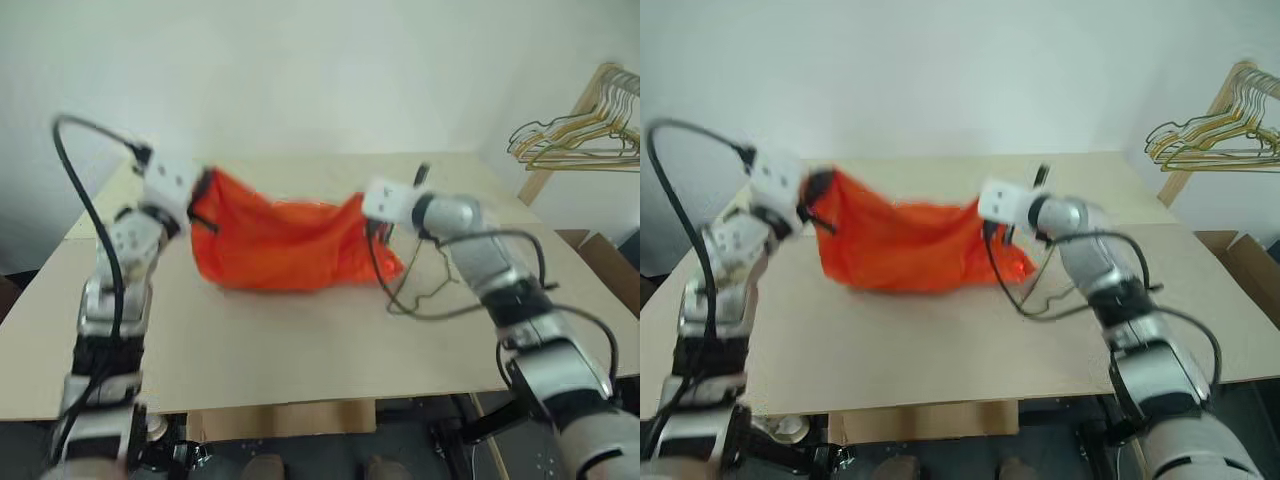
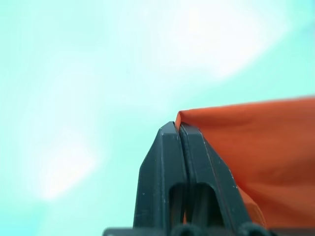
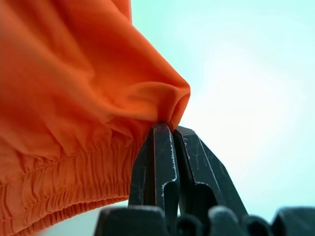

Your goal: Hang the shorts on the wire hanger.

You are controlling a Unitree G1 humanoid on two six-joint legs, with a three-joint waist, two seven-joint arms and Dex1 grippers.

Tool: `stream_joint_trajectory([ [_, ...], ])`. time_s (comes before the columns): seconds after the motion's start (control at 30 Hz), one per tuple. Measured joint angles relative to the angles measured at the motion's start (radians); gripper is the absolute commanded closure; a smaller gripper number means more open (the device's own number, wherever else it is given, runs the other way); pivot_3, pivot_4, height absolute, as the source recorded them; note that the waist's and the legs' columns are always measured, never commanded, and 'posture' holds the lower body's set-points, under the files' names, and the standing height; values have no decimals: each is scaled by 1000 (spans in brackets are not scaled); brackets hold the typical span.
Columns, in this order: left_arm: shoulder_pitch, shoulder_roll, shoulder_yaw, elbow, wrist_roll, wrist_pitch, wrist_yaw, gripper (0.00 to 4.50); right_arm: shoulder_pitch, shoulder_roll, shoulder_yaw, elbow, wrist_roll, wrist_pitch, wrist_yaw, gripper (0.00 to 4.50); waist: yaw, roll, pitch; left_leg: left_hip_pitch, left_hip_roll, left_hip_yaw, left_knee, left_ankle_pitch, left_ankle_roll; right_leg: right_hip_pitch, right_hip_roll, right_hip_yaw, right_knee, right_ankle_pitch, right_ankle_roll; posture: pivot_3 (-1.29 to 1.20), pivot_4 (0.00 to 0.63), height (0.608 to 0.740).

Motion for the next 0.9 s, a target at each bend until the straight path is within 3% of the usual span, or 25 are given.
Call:
stream_joint_trajectory([
  [0.07,-92,-1,44,16,-30,-65,32,4479,-104,29,-52,98,-1,-78,-189,4500,-20,0,0,-13,-1,0,-1,0,-1,-16,-1,0,3,0,0,49,0,740],
  [0.13,-121,24,102,-31,-103,-101,8,4479,-153,29,-118,100,33,-168,-283,4500,-41,0,0,-16,-1,0,-4,0,-1,-21,-2,-1,3,0,0,53,0,740],
  [0.3,50,177,230,-229,-299,-39,-192,4479,-24,-29,-165,-68,113,-322,-209,4500,-83,0,-2,-9,-1,-1,-11,-1,2,-15,-2,-3,1,0,0,71,0,740],
  [0.5,586,318,385,-462,-501,157,-484,4479,378,-123,-24,-304,110,-380,75,4500,-97,1,-1,-8,1,-3,2,-9,15,-9,0,0,3,0,1,73,0,740],
  [0.57,831,348,430,-551,-585,229,-642,4479,493,-146,39,-333,77,-410,134,4500,-98,1,1,9,1,1,2,-10,17,6,0,1,1,-1,1,68,0,740],
  [0.73,1074,375,456,-627,-584,242,-769,4479,556,-157,125,-351,0,-508,188,4500,-89,2,6,44,3,3,-2,-11,18,37,1,1,1,-18,-1,69,0,740],
  [0.9,1261,460,422,-628,-476,205,-882,4479,564,-184,132,-387,18,-561,302,4500,-73,1,6,43,3,4,-4,-12,20,35,1,1,2,-13,-3,62,0,740],
])
